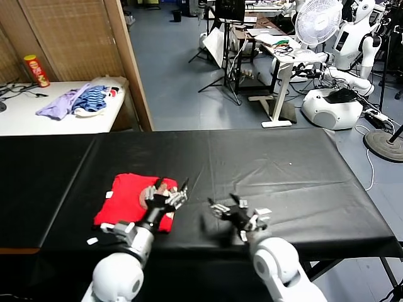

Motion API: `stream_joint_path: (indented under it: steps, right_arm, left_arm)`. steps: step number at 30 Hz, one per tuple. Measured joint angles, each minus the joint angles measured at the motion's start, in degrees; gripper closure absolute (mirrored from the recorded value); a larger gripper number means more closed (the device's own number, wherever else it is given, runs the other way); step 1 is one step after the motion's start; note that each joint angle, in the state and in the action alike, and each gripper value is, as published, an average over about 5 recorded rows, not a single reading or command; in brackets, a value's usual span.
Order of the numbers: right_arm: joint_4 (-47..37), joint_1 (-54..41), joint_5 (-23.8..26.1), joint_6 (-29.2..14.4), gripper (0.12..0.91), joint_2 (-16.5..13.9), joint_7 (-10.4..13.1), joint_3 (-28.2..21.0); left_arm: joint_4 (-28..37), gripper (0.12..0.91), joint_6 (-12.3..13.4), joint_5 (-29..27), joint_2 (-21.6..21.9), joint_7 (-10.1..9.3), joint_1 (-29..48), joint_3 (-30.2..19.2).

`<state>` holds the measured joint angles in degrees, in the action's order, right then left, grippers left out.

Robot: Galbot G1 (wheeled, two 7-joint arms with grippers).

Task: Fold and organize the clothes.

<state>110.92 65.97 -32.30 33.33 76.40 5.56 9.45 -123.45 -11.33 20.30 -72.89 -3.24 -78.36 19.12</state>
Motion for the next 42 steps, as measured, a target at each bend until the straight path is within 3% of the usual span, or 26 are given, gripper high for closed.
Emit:
stream_joint_path:
  steps: [7, 9, 12, 20, 23, 29, 32, 37, 42]
  right_arm:
    - [-8.6, -7.7, -3.8, 1.6, 0.231, 3.4, -1.1, -7.6]
    - [-11.0, -9.4, -4.2, 1.6, 0.266, 4.3, -1.8, -9.1]
    - [-13.7, -11.1, -4.2, 1.3, 0.382, 5.4, -2.6, -10.5]
    - [-16.1, -12.2, -2.5, -0.3, 0.815, 6.3, -3.1, -11.4]
    - [-15.2, -11.7, -0.8, -0.7, 0.899, 5.4, -3.0, -10.6]
    - [-11.6, -11.1, 4.1, -1.5, 0.900, 0.9, -6.7, -7.9]
    - [-9.5, -10.3, 7.4, -3.0, 0.837, -2.8, -9.5, -6.4]
    - [-5.7, -8.0, 15.1, -8.6, 0.570, -9.0, -13.3, -4.5]
    - [-2.8, -4.6, 23.5, -18.1, 0.333, -13.1, -12.6, -2.9]
  left_arm:
    - [-2.7, 0.232, 2.4, -0.1, 0.3, -1.57, -2.8, 2.5]
    - [-3.2, 0.232, 2.7, -0.5, 0.2, -1.60, -3.8, 3.1]
    - [-3.6, 0.232, 3.1, -0.8, 0.0, -1.70, -5.3, 3.9]
    - [-4.4, 0.232, 3.5, -0.5, -0.5, -2.16, -7.7, 5.2]
    - [-4.1, 0.232, 4.0, -0.8, -0.5, -2.43, -8.0, 5.4]
    - [-2.3, 0.232, 6.7, -2.3, -0.5, -3.41, -7.8, 5.4]
    - [-1.2, 0.232, 7.8, -2.2, -0.5, -3.52, -7.9, 5.7]
    - [0.3, 0.232, 9.3, -2.1, -0.1, -3.47, -8.4, 6.3]
    - [1.2, 0.232, 11.2, -1.6, 0.0, -2.99, -9.3, 7.0]
